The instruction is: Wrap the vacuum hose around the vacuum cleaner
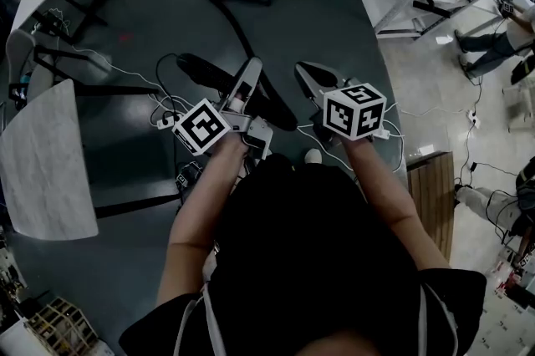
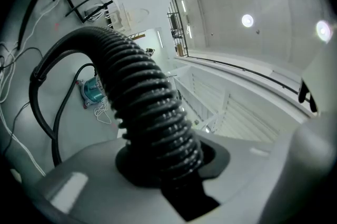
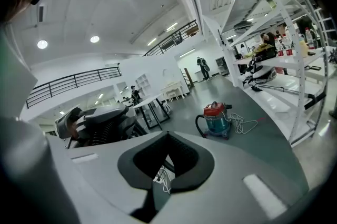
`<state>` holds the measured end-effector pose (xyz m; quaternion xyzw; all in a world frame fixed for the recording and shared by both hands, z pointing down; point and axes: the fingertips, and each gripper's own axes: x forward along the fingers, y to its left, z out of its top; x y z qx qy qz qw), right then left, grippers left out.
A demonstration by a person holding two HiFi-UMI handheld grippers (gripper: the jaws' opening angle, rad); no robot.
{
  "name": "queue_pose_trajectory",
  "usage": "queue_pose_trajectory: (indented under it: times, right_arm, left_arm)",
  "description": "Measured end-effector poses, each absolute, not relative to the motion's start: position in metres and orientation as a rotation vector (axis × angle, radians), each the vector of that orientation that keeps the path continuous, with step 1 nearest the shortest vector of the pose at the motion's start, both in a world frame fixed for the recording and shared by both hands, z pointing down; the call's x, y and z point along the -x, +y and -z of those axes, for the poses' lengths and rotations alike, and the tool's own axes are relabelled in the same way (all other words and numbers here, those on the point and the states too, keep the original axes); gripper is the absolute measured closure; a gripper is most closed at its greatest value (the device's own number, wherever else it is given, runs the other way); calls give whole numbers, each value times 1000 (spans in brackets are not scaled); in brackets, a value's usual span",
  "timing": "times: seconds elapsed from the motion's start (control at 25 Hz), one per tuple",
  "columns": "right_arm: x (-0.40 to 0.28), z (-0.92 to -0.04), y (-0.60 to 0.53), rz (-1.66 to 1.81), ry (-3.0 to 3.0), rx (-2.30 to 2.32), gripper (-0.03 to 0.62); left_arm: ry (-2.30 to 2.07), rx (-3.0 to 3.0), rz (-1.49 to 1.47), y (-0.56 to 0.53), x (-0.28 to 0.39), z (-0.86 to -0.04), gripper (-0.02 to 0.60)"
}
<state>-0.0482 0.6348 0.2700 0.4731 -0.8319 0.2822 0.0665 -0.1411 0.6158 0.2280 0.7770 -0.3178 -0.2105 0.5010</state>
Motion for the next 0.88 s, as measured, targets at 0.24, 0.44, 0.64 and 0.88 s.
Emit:
queue_pose_trajectory:
  times: [0.24, 0.44, 0.64, 0.88]
  right_arm:
    - [60, -269, 633, -801, -2467, -1477, 597]
    - [72, -276, 629, -818, -2421, -1544, 597]
    - [77, -285, 631, -845, -2376, -1606, 597]
    - [69, -285, 629, -828, -2344, -1629, 597]
  left_arm:
    - [-719, -1875, 487, 602, 153, -223, 469]
    - [-705, -1857, 477, 590, 173, -224, 469]
    - [-717, -1809, 479, 578, 189, -233, 469]
    - [-717, -1795, 524, 559, 191, -228, 469]
